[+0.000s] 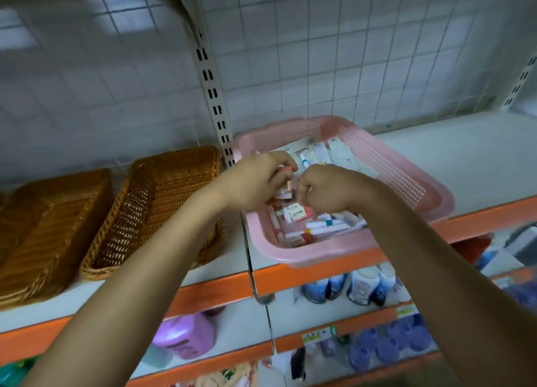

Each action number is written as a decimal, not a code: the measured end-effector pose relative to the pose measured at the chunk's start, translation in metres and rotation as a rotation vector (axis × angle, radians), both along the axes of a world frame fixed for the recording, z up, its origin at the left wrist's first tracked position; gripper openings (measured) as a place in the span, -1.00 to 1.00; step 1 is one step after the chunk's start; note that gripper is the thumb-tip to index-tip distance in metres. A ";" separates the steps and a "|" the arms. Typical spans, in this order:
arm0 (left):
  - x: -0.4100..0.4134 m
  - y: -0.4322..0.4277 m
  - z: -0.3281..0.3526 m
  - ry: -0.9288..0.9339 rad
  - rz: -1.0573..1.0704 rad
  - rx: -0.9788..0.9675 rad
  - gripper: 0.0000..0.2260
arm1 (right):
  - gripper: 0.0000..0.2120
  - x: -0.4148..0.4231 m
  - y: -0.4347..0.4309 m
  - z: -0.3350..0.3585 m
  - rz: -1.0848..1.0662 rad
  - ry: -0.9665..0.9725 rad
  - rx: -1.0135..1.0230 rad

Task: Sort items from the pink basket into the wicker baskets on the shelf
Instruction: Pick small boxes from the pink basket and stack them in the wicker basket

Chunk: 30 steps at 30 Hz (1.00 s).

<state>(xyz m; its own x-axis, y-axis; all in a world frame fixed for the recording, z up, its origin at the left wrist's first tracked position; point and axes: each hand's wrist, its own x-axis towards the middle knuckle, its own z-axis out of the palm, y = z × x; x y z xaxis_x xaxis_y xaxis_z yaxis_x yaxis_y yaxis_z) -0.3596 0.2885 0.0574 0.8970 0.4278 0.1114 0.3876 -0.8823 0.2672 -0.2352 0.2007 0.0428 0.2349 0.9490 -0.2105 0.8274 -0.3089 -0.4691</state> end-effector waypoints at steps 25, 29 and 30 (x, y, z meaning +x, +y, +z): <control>-0.230 0.006 -0.007 -0.368 0.482 -0.238 -0.64 | -0.78 -0.183 0.036 0.015 0.041 0.676 0.394; -0.295 0.020 -0.006 -0.346 0.501 -0.180 -0.60 | -0.72 -0.240 0.056 0.011 0.090 0.686 0.385; -0.310 0.024 -0.007 -0.339 0.495 -0.164 -0.60 | -0.68 -0.254 0.061 0.010 0.090 0.676 0.396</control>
